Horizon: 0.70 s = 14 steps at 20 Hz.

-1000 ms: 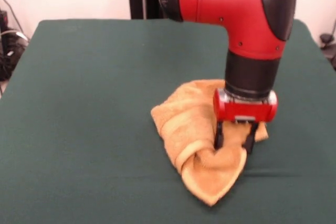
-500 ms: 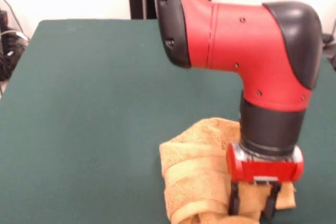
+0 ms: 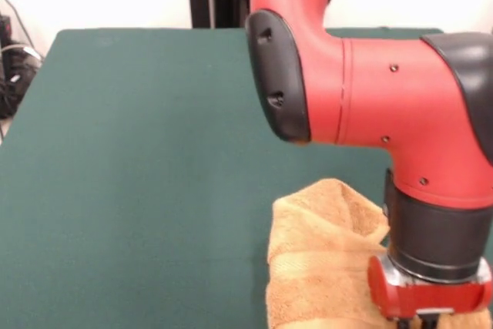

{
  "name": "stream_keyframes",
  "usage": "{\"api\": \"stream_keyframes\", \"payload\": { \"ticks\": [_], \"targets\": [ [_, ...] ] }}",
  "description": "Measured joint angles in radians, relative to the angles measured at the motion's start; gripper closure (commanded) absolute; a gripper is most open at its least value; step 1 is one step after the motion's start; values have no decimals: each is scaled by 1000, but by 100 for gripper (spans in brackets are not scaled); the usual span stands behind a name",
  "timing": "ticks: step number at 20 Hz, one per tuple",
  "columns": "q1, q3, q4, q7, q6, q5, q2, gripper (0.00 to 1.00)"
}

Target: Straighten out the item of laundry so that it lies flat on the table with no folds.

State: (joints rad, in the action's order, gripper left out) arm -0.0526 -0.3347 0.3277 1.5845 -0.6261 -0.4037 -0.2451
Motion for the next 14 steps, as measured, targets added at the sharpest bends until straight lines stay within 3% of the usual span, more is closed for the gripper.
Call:
{"api": "stream_keyframes", "payload": {
  "ticks": [1, 2, 5, 8, 9, 11, 12, 14],
  "targets": [
    [1, -32, -35, 1, -6, -40, -26, 100],
    [6, -118, -100, 1, -11, -147, -80, 100],
    [19, -238, -156, 1, -12, -297, -134, 100],
    [64, -512, -230, 1, -13, -638, -217, 100],
    [94, -660, -255, 1, -12, -820, -246, 100],
    [122, -792, -273, 1, -13, -987, -264, 100],
    [149, -925, -287, 1, -13, -1153, -276, 100],
    [175, -1056, -296, 1, -18, -1314, -281, 100]
  ]
}}
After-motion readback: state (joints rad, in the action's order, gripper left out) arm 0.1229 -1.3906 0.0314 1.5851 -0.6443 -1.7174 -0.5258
